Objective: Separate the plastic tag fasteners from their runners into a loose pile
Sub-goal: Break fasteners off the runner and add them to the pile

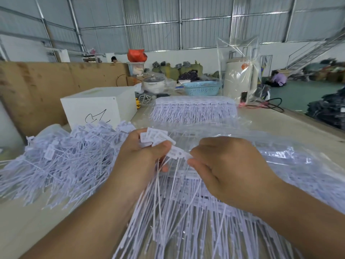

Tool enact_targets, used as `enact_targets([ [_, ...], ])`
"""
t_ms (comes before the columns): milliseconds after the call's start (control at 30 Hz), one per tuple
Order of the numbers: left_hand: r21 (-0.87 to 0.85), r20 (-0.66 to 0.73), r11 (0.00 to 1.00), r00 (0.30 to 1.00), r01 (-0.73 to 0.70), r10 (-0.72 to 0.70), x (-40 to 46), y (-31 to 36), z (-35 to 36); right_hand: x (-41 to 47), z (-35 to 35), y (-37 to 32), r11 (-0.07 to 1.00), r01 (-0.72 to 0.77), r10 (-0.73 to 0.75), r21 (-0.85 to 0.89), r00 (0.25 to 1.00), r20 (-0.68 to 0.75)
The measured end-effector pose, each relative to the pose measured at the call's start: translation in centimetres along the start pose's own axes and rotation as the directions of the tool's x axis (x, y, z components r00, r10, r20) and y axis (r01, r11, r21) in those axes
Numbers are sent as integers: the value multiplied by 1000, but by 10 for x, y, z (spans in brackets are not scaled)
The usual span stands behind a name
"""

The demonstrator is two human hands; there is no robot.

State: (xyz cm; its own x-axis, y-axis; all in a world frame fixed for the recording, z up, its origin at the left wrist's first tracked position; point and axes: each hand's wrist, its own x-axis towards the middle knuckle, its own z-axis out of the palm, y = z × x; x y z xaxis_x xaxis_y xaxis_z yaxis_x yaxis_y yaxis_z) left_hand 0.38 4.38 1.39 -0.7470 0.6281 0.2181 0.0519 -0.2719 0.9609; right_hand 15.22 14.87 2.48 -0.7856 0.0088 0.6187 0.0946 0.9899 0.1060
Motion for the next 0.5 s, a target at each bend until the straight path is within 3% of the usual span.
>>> enact_targets([
  [100, 25, -57, 997, 996, 71, -70, 10, 0, -11, 3, 0, -7, 986, 108, -118, -131, 990, -75],
  [167, 32, -113, 994, 988, 105, -101, 18, -2, -23, 2, -1, -9, 988, 132, -143, -78, 977, -157],
  [267, -48, -100, 995, 990, 93, -97, 17, -3, -22, 1, -1, -5, 973, -55, 92, 223, 983, -156],
  [300, -78, -71, 994, 995, 71, -77, 13, -2, -16, 1, 0, -1, 889, -163, 224, 427, 970, -95],
  [367, -138, -9, 990, 1000, 16, -17, 2, 0, 0, 1, 2, 9, 569, -303, 402, 764, 914, 62],
  [433, -180, 33, 983, 999, -23, 29, -8, 2, 12, 2, 5, 16, 332, -352, 461, 875, 870, 175],
  [500, -182, 49, 983, 998, -29, 39, -15, 5, 18, 3, 5, 18, 191, -334, 495, 923, 845, 204],
])
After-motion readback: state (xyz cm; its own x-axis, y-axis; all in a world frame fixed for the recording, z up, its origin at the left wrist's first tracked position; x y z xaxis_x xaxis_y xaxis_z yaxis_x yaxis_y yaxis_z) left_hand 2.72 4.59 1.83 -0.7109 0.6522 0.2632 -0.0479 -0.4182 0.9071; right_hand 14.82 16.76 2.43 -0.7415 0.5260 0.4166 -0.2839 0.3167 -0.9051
